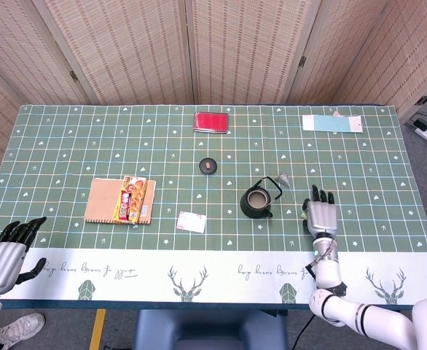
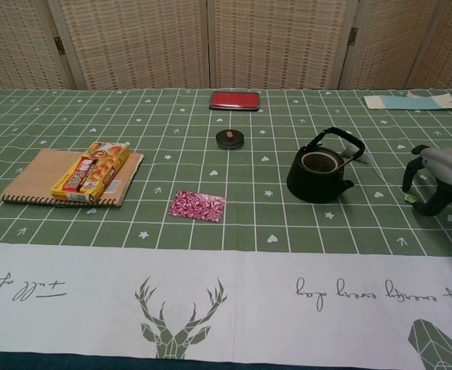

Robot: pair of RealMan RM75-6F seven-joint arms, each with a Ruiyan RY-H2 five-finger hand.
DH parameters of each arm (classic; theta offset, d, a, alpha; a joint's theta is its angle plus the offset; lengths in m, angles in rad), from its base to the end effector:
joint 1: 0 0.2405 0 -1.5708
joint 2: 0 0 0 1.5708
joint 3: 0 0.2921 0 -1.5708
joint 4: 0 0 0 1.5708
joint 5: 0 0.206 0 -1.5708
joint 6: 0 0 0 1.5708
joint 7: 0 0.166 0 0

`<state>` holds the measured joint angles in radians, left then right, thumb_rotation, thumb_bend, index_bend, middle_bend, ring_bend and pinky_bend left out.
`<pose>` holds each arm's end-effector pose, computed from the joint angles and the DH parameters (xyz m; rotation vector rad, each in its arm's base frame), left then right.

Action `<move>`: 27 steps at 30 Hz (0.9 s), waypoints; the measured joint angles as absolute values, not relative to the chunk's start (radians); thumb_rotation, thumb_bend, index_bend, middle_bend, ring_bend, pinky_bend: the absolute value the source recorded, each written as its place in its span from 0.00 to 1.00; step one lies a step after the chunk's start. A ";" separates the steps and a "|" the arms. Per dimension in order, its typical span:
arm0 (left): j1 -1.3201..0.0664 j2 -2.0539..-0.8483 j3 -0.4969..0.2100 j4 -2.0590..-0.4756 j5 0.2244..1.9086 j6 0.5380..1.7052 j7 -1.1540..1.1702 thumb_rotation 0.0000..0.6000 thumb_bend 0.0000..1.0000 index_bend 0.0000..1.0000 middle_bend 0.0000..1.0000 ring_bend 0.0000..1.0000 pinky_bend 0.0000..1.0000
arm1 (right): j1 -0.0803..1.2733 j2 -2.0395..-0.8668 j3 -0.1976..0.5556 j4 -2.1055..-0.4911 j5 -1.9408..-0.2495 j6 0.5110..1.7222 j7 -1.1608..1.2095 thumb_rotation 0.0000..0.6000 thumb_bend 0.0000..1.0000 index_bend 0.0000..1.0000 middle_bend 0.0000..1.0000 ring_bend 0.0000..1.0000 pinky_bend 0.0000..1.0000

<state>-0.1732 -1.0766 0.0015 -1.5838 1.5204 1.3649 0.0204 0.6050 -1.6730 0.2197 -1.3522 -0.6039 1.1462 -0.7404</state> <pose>-0.3420 0.2242 0.1699 -1.5659 -0.8873 -0.7974 -0.2914 -0.3673 -0.0230 1.4250 -1.0933 0.4234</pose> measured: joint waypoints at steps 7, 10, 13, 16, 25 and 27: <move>-0.173 -1.076 0.002 -1.583 1.521 1.365 0.020 1.00 0.35 0.02 0.09 0.14 0.10 | 0.605 -1.687 0.215 -1.339 -0.607 1.164 -0.754 1.00 0.44 0.38 0.00 0.00 0.00; -0.173 -1.076 0.002 -1.583 1.521 1.365 0.020 1.00 0.35 0.02 0.09 0.14 0.10 | 0.604 -1.695 0.214 -1.330 -0.614 1.171 -0.754 1.00 0.44 0.38 0.00 0.00 0.00; -0.174 -1.076 0.002 -1.583 1.521 1.364 0.020 1.00 0.35 0.02 0.09 0.14 0.10 | 0.604 -1.703 0.214 -1.323 -0.619 1.173 -0.754 1.00 0.44 0.39 0.00 0.00 0.00; -0.173 -1.076 0.002 -1.584 1.520 1.365 0.021 1.00 0.35 0.02 0.09 0.14 0.10 | 0.604 -1.710 0.215 -1.317 -0.623 1.174 -0.755 1.00 0.44 0.39 0.00 0.00 0.00; -0.173 -1.076 0.001 -1.583 1.520 1.368 0.023 1.00 0.35 0.02 0.09 0.14 0.10 | 0.600 -1.724 0.217 -1.307 -0.639 1.194 -0.764 1.00 0.44 0.41 0.00 0.00 0.00; -0.172 -1.077 0.001 -1.583 1.519 1.368 0.026 1.00 0.35 0.02 0.09 0.14 0.10 | 0.600 -1.728 0.217 -1.303 -0.640 1.197 -0.768 1.00 0.44 0.41 0.00 0.00 0.00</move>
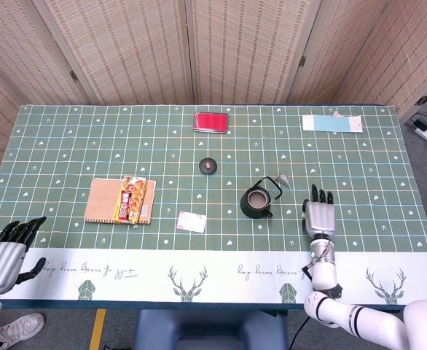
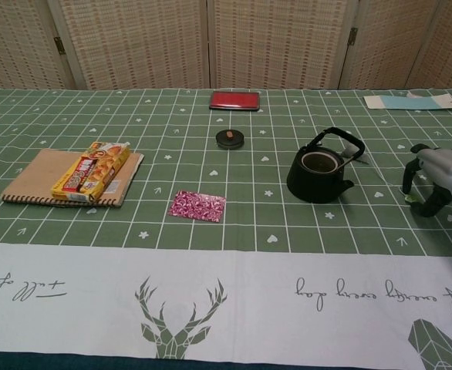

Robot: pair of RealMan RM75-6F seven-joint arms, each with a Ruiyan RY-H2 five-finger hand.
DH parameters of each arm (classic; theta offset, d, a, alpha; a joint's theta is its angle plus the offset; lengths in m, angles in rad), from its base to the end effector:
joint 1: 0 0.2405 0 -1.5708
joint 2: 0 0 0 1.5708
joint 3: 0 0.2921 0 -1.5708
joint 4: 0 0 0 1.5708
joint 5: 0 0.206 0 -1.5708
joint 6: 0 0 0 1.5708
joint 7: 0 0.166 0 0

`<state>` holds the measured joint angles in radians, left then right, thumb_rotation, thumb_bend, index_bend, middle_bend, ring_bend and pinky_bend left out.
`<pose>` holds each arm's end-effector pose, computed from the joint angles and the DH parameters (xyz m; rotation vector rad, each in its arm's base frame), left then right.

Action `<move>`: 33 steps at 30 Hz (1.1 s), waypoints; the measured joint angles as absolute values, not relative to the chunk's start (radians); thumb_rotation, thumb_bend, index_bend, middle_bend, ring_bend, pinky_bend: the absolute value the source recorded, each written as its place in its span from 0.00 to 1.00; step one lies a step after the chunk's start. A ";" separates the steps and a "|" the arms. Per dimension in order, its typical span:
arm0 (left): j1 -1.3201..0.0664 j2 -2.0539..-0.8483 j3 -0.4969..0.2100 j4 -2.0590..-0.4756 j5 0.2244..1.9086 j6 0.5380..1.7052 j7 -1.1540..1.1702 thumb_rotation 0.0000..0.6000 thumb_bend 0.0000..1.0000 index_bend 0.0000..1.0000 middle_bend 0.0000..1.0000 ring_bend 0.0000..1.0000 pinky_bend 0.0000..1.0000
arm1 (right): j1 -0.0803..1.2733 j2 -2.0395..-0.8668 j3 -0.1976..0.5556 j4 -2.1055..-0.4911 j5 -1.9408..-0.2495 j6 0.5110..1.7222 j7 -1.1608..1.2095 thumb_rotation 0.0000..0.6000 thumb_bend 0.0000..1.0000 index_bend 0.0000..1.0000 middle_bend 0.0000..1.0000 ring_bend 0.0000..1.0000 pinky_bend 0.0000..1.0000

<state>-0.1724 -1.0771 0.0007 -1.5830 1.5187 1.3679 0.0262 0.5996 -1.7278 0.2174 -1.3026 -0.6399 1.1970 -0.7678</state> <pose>-0.3423 0.2242 0.1705 -1.5638 -0.8809 -0.7945 -0.2894 -0.3656 -0.0315 1.4114 -1.0303 0.4151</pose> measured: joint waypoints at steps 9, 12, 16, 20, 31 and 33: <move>-0.172 -1.079 0.001 -1.585 1.517 1.368 0.037 1.00 0.35 0.02 0.09 0.14 0.10 | 0.595 -1.745 0.217 -1.284 -0.647 1.204 -0.784 1.00 0.44 0.41 0.00 0.00 0.00; -0.171 -1.079 0.001 -1.586 1.516 1.369 0.038 1.00 0.35 0.02 0.09 0.14 0.10 | 0.593 -1.750 0.218 -1.280 -0.651 1.206 -0.785 1.00 0.44 0.41 0.00 0.00 0.00; -0.171 -1.080 0.000 -1.586 1.516 1.370 0.041 1.00 0.35 0.02 0.09 0.14 0.10 | 0.592 -1.756 0.220 -1.273 -0.654 1.208 -0.790 1.00 0.44 0.41 0.00 0.00 0.00; -0.170 -1.082 -0.001 -1.586 1.515 1.372 0.048 1.00 0.35 0.02 0.09 0.14 0.10 | 0.590 -1.765 0.218 -1.259 -0.661 1.212 -0.795 1.00 0.44 0.42 0.00 0.00 0.00; -0.170 -1.088 -0.005 -1.586 1.506 1.371 0.064 1.00 0.35 0.02 0.09 0.14 0.10 | 0.580 -1.790 0.217 -1.219 -0.697 1.218 -0.786 1.00 0.44 0.46 0.00 0.00 0.00; -0.170 -1.088 -0.004 -1.587 1.506 1.371 0.065 1.00 0.35 0.02 0.09 0.14 0.10 | 0.577 -1.795 0.218 -1.212 -0.703 1.218 -0.782 1.00 0.44 0.49 0.00 0.00 0.00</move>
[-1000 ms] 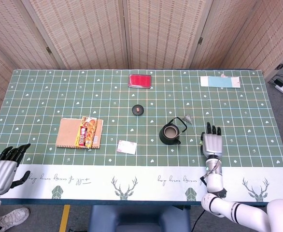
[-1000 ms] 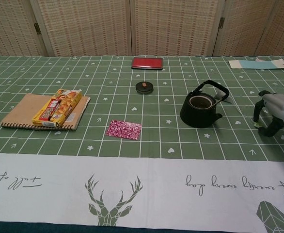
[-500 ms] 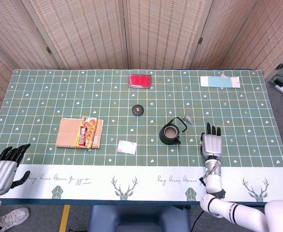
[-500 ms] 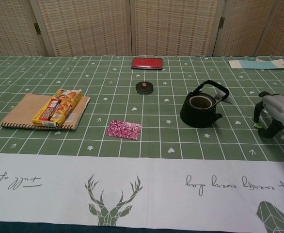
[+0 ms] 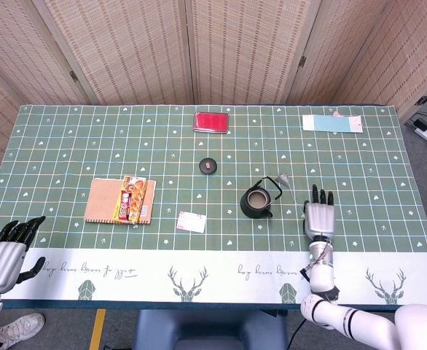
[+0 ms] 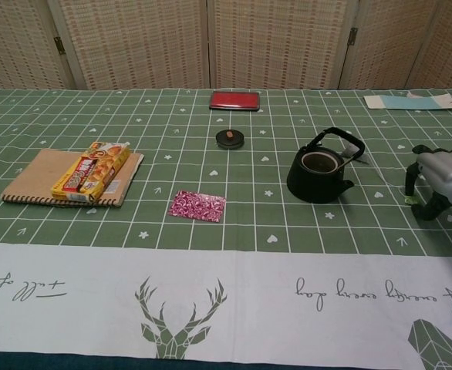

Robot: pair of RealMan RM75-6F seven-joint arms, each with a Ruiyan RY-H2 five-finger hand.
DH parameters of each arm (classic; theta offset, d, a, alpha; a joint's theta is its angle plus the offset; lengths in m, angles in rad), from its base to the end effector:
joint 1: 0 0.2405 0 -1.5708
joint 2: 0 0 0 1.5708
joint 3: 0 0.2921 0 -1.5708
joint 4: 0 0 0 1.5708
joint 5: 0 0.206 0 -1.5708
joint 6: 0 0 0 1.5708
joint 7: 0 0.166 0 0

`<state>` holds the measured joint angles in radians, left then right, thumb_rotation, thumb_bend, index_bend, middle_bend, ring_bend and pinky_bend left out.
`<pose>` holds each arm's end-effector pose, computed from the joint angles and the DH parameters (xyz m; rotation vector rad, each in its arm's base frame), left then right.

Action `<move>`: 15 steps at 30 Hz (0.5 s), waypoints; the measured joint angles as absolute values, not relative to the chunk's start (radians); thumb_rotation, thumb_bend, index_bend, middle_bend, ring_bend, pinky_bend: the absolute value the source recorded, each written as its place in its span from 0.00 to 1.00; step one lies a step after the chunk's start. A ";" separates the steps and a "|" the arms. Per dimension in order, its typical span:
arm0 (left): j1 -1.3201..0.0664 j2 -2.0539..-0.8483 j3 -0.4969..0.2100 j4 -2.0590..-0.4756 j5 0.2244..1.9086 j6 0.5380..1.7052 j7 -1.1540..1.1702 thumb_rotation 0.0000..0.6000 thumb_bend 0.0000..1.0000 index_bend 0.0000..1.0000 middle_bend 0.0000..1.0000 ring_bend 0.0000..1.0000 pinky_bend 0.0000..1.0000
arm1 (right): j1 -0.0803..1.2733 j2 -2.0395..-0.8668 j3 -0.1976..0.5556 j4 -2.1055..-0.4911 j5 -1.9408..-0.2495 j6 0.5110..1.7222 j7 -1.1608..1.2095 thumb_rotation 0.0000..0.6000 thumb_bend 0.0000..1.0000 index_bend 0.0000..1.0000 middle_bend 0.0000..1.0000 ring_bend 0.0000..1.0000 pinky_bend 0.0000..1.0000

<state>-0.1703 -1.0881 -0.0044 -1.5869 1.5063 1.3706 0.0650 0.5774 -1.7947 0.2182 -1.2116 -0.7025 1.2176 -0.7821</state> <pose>-0.3422 0.2246 0.1680 -1.5581 -0.8621 -0.7773 -0.2942 -0.3619 -0.0434 1.4041 -0.9645 0.3993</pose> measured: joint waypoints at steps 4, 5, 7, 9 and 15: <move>-0.170 -1.089 -0.004 -1.587 1.505 1.370 0.068 1.00 0.35 0.02 0.09 0.14 0.10 | 0.573 -1.801 0.222 -1.200 -0.718 1.219 -0.768 1.00 0.44 0.53 0.00 0.00 0.00; -0.170 -1.089 -0.005 -1.587 1.504 1.369 0.069 1.00 0.35 0.02 0.09 0.14 0.10 | 0.572 -1.803 0.223 -1.197 -0.723 1.219 -0.764 1.00 0.44 0.53 0.00 0.00 0.00; -0.171 -1.090 -0.006 -1.587 1.502 1.369 0.070 1.00 0.35 0.02 0.09 0.14 0.10 | 0.569 -1.804 0.226 -1.194 -0.729 1.220 -0.760 1.00 0.44 0.54 0.01 0.00 0.00; -0.171 -1.089 -0.006 -1.587 1.502 1.368 0.070 1.00 0.35 0.02 0.09 0.14 0.10 | 0.568 -1.806 0.227 -1.192 -0.732 1.221 -0.759 1.00 0.44 0.55 0.01 0.00 0.00; -0.170 -1.088 -0.005 -1.588 1.505 1.370 0.066 1.00 0.35 0.02 0.09 0.14 0.10 | 0.564 -1.808 0.235 -1.186 -0.737 1.210 -0.754 1.00 0.44 0.57 0.02 0.00 0.00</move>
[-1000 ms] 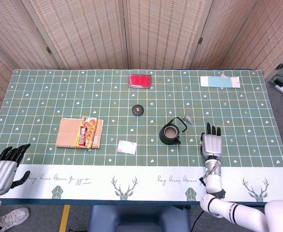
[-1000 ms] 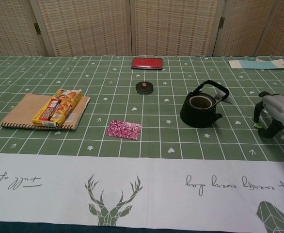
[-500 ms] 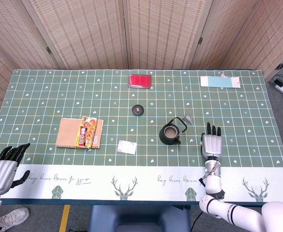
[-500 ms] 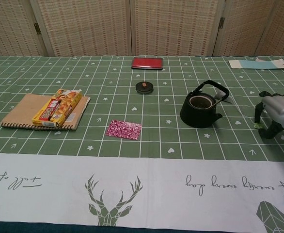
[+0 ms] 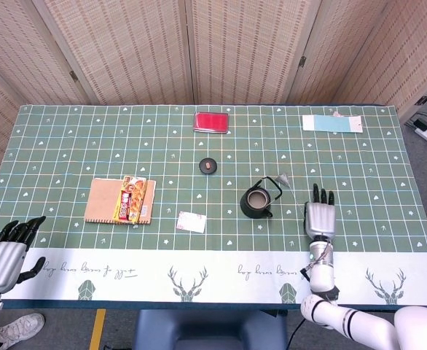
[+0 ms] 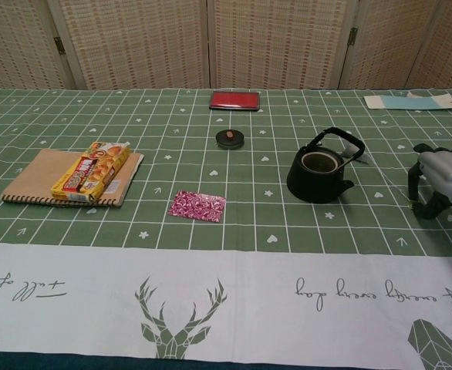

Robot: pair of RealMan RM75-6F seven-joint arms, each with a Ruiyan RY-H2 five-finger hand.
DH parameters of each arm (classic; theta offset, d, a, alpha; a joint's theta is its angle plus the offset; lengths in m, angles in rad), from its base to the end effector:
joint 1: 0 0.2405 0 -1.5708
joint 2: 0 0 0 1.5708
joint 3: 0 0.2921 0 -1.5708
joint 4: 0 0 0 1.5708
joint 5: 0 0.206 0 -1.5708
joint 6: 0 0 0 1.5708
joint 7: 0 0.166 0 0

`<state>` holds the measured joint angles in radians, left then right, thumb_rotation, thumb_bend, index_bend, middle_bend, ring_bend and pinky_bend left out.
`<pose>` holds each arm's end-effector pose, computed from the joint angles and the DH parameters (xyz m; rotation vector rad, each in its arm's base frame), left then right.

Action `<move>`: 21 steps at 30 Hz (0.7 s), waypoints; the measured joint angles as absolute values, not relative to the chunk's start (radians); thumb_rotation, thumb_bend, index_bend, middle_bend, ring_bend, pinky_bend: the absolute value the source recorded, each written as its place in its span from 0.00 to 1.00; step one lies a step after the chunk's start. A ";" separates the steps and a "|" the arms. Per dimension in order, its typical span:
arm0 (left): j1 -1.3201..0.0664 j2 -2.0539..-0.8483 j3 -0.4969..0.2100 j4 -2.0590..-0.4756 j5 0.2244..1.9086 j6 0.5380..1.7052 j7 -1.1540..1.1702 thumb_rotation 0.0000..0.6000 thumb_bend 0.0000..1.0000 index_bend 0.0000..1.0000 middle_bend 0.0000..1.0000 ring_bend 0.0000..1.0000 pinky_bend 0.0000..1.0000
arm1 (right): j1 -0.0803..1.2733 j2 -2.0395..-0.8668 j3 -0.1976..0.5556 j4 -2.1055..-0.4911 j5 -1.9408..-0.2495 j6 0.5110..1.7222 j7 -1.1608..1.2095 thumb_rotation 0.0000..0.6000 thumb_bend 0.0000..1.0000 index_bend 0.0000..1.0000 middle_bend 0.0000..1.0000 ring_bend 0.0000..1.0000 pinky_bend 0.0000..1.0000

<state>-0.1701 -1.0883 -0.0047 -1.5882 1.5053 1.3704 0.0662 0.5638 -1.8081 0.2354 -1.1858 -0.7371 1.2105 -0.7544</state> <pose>-0.3420 0.2246 0.1678 -1.5572 -0.8629 -0.7771 -0.2955 -0.3627 -0.0438 1.3875 -0.9671 0.4274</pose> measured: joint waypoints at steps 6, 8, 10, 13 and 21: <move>-0.170 -1.087 -0.003 -1.586 1.514 1.374 0.057 1.00 0.35 0.02 0.09 0.14 0.10 | 0.558 -1.801 0.243 -1.200 -0.748 1.213 -0.745 1.00 0.44 0.58 0.02 0.00 0.00; -0.170 -1.087 -0.002 -1.585 1.517 1.376 0.053 1.00 0.35 0.01 0.09 0.14 0.10 | 0.555 -1.792 0.247 -1.215 -0.751 1.217 -0.742 1.00 0.44 0.58 0.02 0.00 0.00; -0.170 -1.087 -0.002 -1.583 1.518 1.378 0.052 1.00 0.35 0.01 0.09 0.14 0.10 | 0.552 -1.781 0.250 -1.232 -0.755 1.221 -0.740 1.00 0.44 0.58 0.02 0.00 0.00; -0.170 -1.088 -0.003 -1.581 1.519 1.378 0.050 1.00 0.35 0.01 0.09 0.14 0.11 | 0.546 -1.760 0.256 -1.268 -0.762 1.234 -0.737 1.00 0.44 0.58 0.02 0.00 0.00; -0.170 -1.090 -0.004 -1.580 1.516 1.376 0.053 1.00 0.35 0.01 0.09 0.14 0.11 | 0.530 -1.688 0.270 -1.411 -0.799 1.298 -0.739 1.00 0.44 0.58 0.02 0.00 0.00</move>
